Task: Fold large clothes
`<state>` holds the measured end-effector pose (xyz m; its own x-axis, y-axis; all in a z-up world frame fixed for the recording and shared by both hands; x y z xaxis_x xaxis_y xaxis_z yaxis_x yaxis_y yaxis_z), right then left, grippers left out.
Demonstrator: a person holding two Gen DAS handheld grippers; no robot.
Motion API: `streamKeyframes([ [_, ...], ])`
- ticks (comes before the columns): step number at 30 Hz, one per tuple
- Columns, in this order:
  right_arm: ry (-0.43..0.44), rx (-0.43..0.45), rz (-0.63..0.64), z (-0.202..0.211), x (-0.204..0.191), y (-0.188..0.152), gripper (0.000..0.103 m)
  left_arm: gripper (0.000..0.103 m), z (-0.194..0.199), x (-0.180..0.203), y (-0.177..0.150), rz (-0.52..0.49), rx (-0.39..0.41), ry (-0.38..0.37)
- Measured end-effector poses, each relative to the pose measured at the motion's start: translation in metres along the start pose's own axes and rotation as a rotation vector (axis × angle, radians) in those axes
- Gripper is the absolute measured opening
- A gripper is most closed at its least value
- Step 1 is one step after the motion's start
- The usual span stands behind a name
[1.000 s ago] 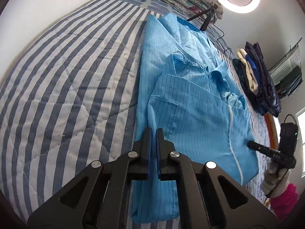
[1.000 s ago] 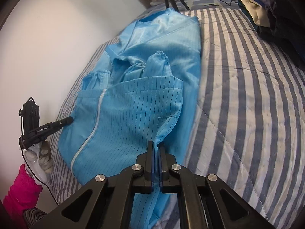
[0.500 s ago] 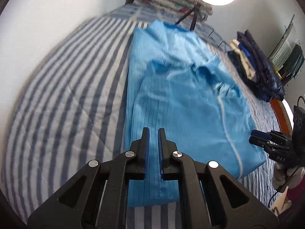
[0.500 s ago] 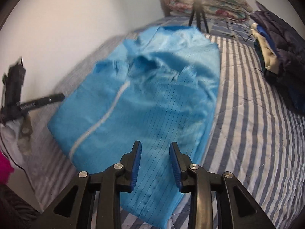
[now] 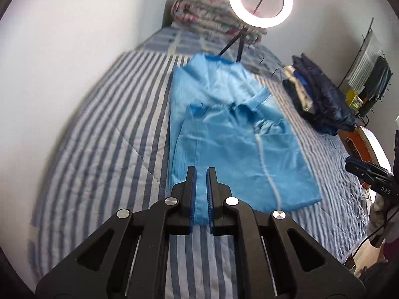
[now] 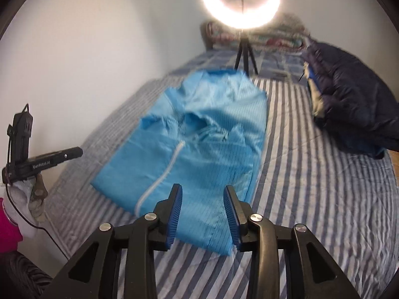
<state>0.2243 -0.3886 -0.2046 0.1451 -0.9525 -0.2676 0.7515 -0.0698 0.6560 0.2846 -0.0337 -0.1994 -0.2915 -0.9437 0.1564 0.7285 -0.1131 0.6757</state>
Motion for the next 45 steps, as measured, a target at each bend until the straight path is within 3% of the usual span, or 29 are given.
streamKeyframes([
  [2, -0.007, 0.047, -0.002, 0.03, -0.004, 0.001, 0.044, 0.006, 0.03, 0.006, 0.007, -0.012, 0.04, -0.003],
  [8, -0.041, 0.144, 0.076, 0.111, -0.029, 0.01, 0.044, 0.006, 0.112, 0.012, 0.031, -0.004, 0.138, -0.014],
  [14, -0.055, 0.196, 0.152, 0.168, -0.048, 0.024, 0.054, 0.007, 0.164, 0.011, 0.064, 0.006, 0.188, -0.008],
  [16, -0.054, 0.21, 0.163, 0.177, -0.048, 0.035, 0.054, 0.021, 0.169, 0.013, 0.077, 0.014, 0.17, -0.049],
  [17, -0.045, 0.208, 0.167, 0.179, -0.047, 0.042, 0.054, 0.034, 0.171, 0.013, 0.085, 0.015, 0.17, -0.06],
  [21, -0.048, 0.193, 0.186, 0.171, -0.04, 0.085, 0.054, 0.038, 0.157, 0.007, 0.126, 0.007, 0.177, -0.038],
  [25, -0.037, 0.185, 0.185, 0.143, -0.029, 0.128, 0.054, 0.038, 0.101, -0.008, 0.179, 0.058, 0.137, -0.071],
  [30, -0.056, 0.117, 0.146, 0.049, 0.007, 0.173, 0.054, 0.038, -0.002, -0.014, 0.228, 0.038, 0.058, -0.069],
  [33, -0.041, 0.057, 0.106, -0.028, 0.034, 0.193, 0.054, 0.038, -0.07, -0.02, 0.237, 0.051, -0.024, -0.093],
  [39, 0.017, -0.059, 0.005, -0.173, 0.078, 0.217, 0.054, 0.038, -0.22, -0.049, 0.243, 0.179, -0.136, -0.139],
  [45, 0.036, -0.085, -0.098, -0.261, 0.118, 0.245, 0.054, 0.04, -0.308, -0.065, 0.258, 0.257, -0.195, -0.175],
])
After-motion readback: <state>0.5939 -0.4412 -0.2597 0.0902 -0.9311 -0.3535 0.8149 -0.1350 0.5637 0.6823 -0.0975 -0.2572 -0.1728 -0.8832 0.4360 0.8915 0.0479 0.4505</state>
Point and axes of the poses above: each gripper's, at about its wrist camera, not at the fingertips, and z roughly against the way its jaws point, x to its right, y to its top, the point moved 5 cm from there along -z, roughly the way its jaws point, and after that the axes turned 7 degrees about -z, right-handed, at the moved point
